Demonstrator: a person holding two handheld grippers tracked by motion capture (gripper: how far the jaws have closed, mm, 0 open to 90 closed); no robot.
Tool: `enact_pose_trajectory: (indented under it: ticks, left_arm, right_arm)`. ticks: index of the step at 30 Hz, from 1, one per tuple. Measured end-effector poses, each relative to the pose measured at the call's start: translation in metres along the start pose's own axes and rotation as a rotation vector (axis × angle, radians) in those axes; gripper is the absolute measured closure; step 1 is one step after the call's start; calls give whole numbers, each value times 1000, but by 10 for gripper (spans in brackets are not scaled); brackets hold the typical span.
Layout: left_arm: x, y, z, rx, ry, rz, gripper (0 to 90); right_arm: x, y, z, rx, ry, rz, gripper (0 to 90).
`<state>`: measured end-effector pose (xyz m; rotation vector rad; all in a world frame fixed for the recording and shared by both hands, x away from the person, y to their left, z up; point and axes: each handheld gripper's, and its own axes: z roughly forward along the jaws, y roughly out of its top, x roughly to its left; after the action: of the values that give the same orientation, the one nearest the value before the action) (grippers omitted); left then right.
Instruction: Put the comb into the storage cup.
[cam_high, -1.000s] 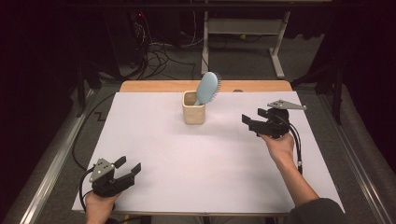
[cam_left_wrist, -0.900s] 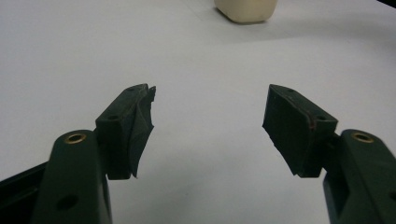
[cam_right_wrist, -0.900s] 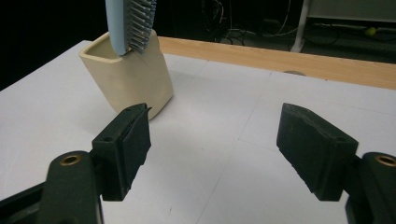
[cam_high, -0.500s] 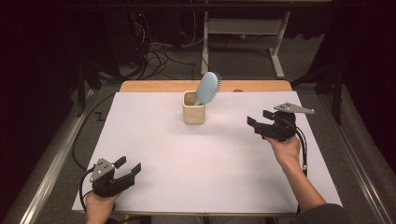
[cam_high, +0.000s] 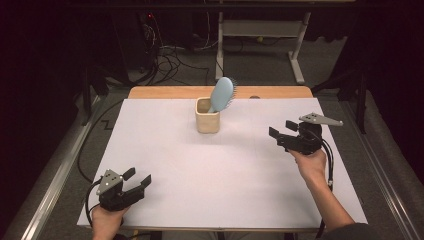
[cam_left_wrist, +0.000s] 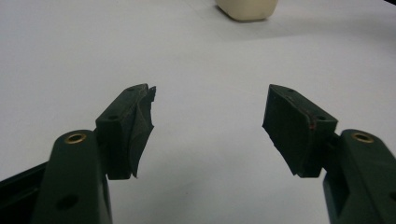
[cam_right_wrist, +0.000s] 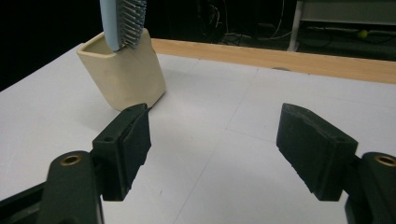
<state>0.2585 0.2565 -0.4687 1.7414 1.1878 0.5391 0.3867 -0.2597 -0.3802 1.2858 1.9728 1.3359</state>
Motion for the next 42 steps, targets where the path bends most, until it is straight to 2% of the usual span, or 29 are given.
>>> enact_pose_trajectory:
  ticks: [22, 30, 42]
  left_arm:
    - [0, 0, 0, -2, 1, -1, 334]
    - [0, 0, 0, -2, 1, 1, 335]
    - [0, 0, 0, -1, 2, 0, 335]
  right_arm:
    - [-2, -7, -11, -14, 3, -2, 268]
    - [3, -10, -15, -6, -16, -59, 266]
    - [2, -16, -26, -21, -16, -57, 266]
